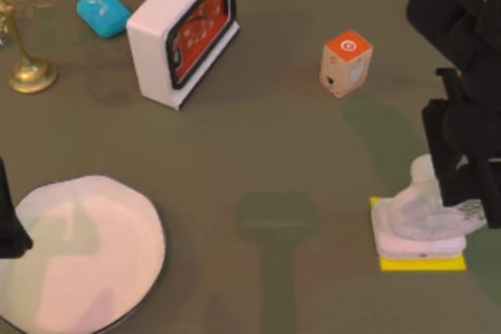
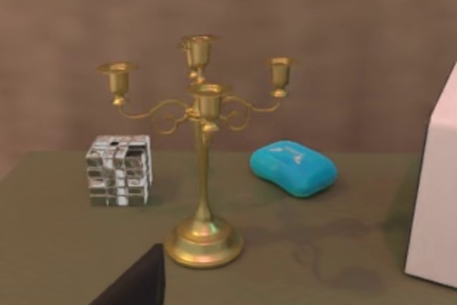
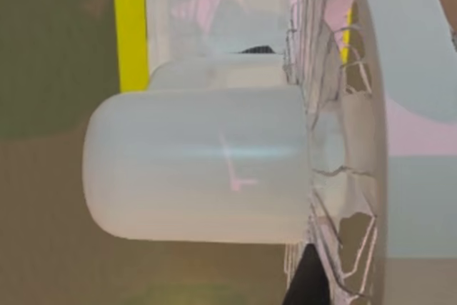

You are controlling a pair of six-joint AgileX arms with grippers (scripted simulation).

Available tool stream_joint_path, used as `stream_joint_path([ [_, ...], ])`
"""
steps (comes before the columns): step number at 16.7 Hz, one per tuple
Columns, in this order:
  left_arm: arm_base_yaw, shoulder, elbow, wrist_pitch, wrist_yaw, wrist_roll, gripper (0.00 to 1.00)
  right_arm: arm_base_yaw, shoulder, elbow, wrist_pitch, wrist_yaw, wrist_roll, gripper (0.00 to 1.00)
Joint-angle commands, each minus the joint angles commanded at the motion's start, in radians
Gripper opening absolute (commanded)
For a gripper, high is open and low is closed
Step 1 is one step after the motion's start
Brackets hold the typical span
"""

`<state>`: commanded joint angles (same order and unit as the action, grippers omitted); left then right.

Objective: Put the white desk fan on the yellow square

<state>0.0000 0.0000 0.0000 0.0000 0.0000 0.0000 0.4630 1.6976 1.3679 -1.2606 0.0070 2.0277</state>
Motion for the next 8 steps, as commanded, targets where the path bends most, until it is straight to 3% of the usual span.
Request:
stream_joint_path([
  [6,0.000,0.000,0.000,0.000,0.000,0.000,1.00,0.000,0.000,0.000,0.000,0.000,0.000,0.98],
  [8,0.000,0.000,0.000,0.000,0.000,0.000,1.00,0.000,0.000,0.000,0.000,0.000,0.000,1.00],
])
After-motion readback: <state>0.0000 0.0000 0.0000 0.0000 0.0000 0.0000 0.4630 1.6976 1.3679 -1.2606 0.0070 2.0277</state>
